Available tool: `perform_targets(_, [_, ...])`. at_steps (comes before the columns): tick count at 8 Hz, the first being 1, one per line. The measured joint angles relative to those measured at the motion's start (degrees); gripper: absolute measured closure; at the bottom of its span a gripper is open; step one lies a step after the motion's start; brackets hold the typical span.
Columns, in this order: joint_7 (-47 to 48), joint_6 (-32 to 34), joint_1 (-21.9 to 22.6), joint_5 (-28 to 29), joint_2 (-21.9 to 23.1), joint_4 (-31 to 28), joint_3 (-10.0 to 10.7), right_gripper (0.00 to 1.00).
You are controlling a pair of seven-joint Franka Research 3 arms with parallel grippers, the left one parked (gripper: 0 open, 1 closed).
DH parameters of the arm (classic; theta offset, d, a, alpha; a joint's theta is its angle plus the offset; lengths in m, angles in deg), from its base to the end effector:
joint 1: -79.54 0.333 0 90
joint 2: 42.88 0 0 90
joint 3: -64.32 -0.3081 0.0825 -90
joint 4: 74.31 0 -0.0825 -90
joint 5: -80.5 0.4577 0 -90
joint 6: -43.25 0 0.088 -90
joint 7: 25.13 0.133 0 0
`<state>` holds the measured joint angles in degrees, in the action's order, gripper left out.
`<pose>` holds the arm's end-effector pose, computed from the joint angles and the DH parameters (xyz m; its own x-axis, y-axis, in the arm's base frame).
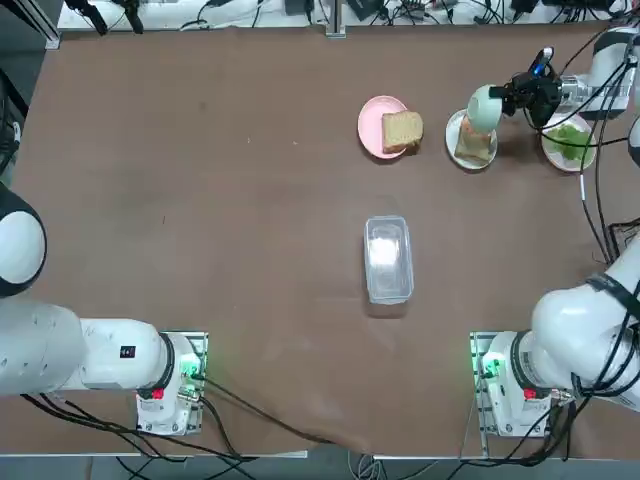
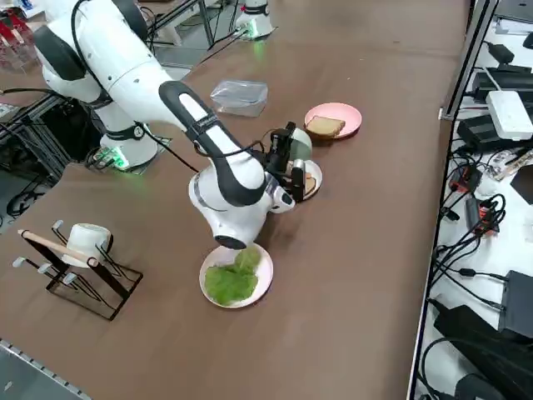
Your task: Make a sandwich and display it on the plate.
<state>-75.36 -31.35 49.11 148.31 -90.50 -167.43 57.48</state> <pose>0.6319 -0.1280 0.1184 0.9995 0.0182 -0.0249 -0.0259 0.0518 -0.9983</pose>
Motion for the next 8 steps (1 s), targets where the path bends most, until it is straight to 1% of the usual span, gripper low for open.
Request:
perform_targets(3, [-1.78,1.52,-0.90,1.43,-1.06,0.37,0.00,0.95])
perform_targets(4, [-1.48,1.26,-0.95,1.28,-0.87,2.09,0.14,0.95])
perform_targets(5, [0.06,0.13,-0.92,-1.35,-0.64,5.77,0.36,0.95])
perform_targets(8, [4.59,-7.13,0.03,-19.62,0.82,20.55,0.40,0.95])
